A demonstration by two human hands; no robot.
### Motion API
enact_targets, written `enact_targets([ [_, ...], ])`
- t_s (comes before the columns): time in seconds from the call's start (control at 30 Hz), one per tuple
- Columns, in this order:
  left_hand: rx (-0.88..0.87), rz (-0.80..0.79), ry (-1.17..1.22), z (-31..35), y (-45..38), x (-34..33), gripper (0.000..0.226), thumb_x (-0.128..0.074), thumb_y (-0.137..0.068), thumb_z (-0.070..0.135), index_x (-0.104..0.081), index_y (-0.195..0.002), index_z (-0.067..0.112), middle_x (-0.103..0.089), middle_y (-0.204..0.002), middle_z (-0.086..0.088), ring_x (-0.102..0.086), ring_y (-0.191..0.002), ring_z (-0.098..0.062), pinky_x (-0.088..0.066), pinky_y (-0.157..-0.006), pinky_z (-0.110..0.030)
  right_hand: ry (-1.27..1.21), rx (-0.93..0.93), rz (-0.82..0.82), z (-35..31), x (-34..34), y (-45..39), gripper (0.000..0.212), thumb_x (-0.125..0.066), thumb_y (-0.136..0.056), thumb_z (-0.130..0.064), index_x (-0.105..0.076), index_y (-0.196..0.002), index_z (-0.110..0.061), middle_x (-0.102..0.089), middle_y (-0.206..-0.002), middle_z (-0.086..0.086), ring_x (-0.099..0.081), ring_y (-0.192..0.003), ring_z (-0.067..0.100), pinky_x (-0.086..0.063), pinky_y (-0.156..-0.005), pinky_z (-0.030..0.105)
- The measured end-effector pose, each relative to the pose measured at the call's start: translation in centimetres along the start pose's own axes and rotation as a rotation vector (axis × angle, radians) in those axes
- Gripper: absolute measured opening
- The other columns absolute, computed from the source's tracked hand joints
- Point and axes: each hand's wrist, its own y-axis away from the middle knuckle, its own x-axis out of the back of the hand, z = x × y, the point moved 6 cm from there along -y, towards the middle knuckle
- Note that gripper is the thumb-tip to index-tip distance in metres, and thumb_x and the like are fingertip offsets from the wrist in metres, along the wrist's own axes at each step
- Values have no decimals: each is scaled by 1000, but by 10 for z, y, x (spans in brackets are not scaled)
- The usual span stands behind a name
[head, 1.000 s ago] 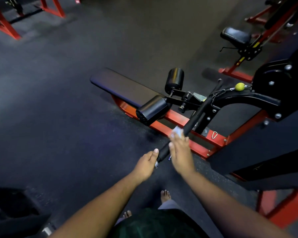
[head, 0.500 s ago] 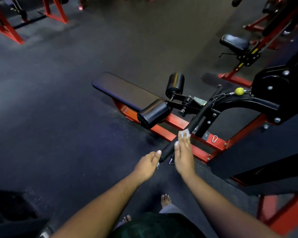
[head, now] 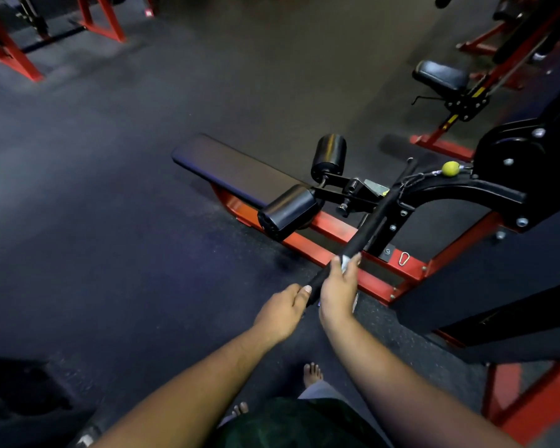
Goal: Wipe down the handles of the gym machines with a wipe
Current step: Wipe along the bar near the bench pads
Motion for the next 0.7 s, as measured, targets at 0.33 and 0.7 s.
enact_targets([
  [0.33,-155,64,-365,10,6,17,43,-35,-106,56,-44,-134,24,-55,-129,-2,-59,-109,-28,-50,-80,-44,-534,-474,-26,-23,-13,4,51,-45,-100,-62,-64,-96,-15,-77,-89,10,-63,-70,20,-49,-65,30],
  [0.7,-101,51,-308,-2,1,11,58,-34,-106,56,-33,-156,25,-50,-150,-3,-54,-130,-25,-49,-99,-45,-377,-436,5,27,-6,54,23,-46,-108,-13,-61,-122,-4,-67,-107,12,-66,-96,23,-53,-81,31],
])
